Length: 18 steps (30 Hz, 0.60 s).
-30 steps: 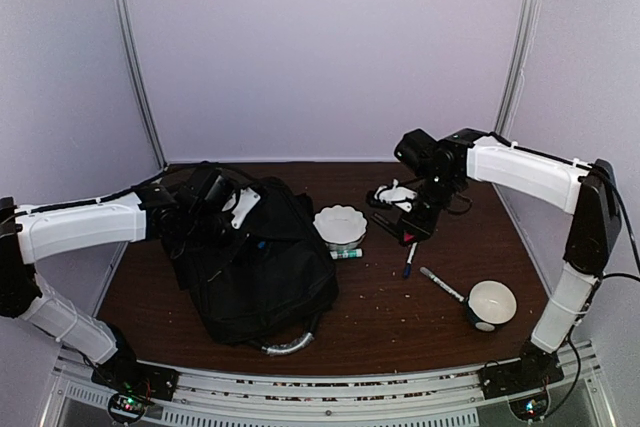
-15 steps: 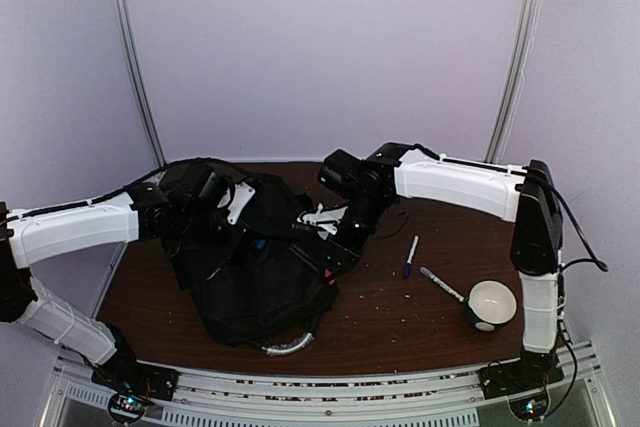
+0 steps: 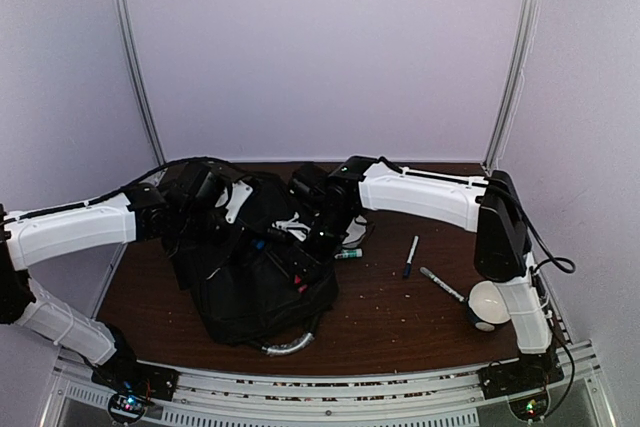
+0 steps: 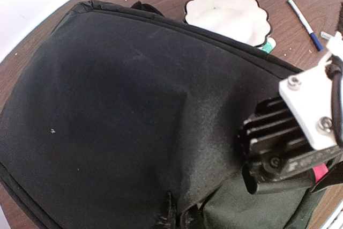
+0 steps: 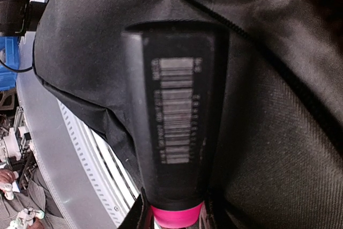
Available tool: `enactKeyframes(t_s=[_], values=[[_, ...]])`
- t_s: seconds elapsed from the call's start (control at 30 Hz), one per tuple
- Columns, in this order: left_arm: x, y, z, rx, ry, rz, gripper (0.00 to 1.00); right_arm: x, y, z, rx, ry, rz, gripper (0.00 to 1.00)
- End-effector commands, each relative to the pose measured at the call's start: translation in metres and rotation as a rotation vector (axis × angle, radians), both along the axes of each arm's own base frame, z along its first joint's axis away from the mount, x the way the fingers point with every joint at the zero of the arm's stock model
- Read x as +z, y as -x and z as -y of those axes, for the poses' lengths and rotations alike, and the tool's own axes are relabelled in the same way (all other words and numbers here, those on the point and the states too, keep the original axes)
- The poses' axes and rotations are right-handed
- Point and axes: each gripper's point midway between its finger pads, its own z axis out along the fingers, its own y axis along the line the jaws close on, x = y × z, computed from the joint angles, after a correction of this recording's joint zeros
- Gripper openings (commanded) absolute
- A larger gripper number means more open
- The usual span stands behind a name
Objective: Pack the student bag
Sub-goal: Place the pen in the largest pocket of the bag.
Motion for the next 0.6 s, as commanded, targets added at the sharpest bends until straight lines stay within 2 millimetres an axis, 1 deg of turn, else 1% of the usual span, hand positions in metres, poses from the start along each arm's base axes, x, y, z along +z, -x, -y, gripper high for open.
enactKeyframes(t_s=[0.0, 0.1, 0.17, 0.27, 0.3, 0.37, 0.47, 0.57], values=[[0.053, -0.009, 0.022, -0.017, 0.204, 0.119, 0.00, -0.003, -0.024, -0.011, -0.126, 0.015, 0.037, 0.10], [0.052, -0.008, 0.023, -0.017, 0.214, 0.115, 0.00, 0.002, -0.035, -0.024, -0.189, -0.036, 0.032, 0.14], [0.050, -0.007, 0.023, -0.015, 0.213, 0.108, 0.00, 0.007, -0.042, -0.034, -0.220, -0.066, 0.030, 0.20], [0.050, -0.006, 0.021, -0.008, 0.215, 0.108, 0.00, 0.009, -0.048, -0.045, -0.259, -0.102, 0.017, 0.24], [0.050, -0.006, 0.019, -0.004, 0.214, 0.110, 0.00, 0.008, -0.050, -0.047, -0.267, -0.105, 0.011, 0.27], [0.050, -0.005, 0.016, 0.004, 0.207, 0.112, 0.00, 0.002, -0.051, -0.049, -0.274, -0.103, 0.000, 0.35], [0.051, -0.004, 0.012, 0.016, 0.205, 0.120, 0.00, 0.000, -0.046, -0.048, -0.268, -0.112, -0.037, 0.41], [0.050, -0.003, 0.009, 0.023, 0.199, 0.124, 0.00, 0.005, -0.042, -0.045, -0.248, -0.134, -0.056, 0.45]])
